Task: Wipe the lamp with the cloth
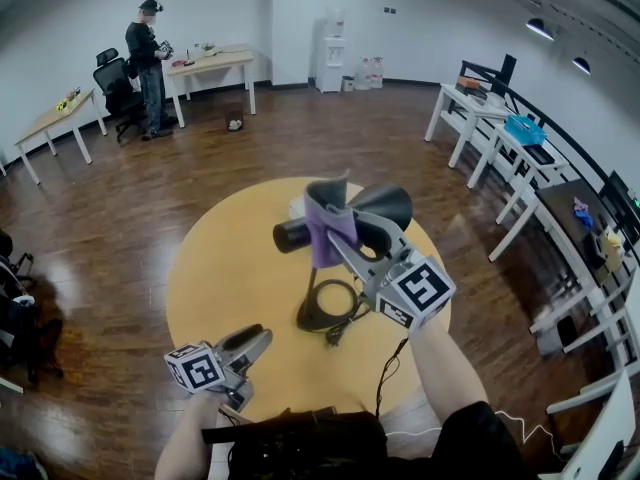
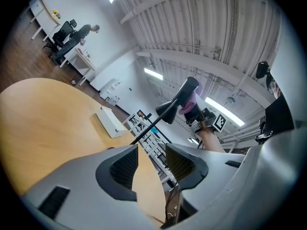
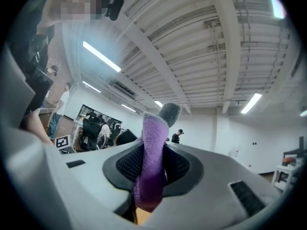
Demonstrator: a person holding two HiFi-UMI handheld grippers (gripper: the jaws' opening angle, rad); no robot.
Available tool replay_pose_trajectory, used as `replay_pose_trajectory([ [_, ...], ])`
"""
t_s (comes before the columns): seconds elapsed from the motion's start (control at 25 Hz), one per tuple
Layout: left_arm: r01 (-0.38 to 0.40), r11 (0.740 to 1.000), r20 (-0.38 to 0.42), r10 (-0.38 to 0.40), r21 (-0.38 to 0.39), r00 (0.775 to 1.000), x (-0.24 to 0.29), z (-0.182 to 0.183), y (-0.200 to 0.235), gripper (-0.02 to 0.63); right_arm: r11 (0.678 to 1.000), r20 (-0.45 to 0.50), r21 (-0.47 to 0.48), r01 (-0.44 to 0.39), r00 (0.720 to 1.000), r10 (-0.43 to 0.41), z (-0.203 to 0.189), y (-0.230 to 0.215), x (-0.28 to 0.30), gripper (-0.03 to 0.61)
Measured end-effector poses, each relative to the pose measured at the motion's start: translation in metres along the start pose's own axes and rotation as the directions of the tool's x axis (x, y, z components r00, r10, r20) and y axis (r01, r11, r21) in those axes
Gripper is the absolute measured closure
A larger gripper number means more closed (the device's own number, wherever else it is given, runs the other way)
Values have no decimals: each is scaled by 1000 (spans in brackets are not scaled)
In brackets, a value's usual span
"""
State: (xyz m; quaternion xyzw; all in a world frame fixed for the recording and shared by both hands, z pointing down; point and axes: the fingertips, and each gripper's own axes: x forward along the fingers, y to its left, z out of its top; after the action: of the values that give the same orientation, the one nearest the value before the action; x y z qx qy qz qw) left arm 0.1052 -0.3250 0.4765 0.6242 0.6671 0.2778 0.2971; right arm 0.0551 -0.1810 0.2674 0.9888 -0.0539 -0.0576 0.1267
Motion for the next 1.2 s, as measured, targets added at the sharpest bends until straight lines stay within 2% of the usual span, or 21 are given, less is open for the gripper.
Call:
replay_pose_trajectory([
  [0.2, 18, 1000, 18, -19, 8, 1000, 5, 5, -6, 437, 987, -59, -3, 159, 985, -159, -29, -40, -20, 476],
  [0.44, 31, 1000, 6, -31, 2, 999, 11, 4, -10, 437, 941, -156, -53, 333, 929, -337, -68, -83, -52, 476],
  [0.8, 37, 999, 4, -37, -10, 999, 11, 1, -10, 437, 876, -240, 8, 482, 852, -466, -111, -124, -98, 476],
  [1.04, 34, 999, 5, -34, -10, 999, 12, 2, -7, 437, 799, -330, 84, 596, 773, -542, -126, -138, -115, 476],
  [1.08, 36, 999, 9, -36, -12, 999, 12, 3, -6, 438, 800, -323, 93, 593, 778, -539, -121, -133, -114, 476],
  [1.12, 37, 999, 12, -36, -15, 999, 11, 3, -6, 437, 816, -295, 104, 569, 801, -521, -110, -124, -109, 476],
  [1.2, 35, 999, 15, -35, -17, 999, 8, 4, -4, 437, 888, -185, 106, 447, 887, -424, -78, -88, -91, 476],
])
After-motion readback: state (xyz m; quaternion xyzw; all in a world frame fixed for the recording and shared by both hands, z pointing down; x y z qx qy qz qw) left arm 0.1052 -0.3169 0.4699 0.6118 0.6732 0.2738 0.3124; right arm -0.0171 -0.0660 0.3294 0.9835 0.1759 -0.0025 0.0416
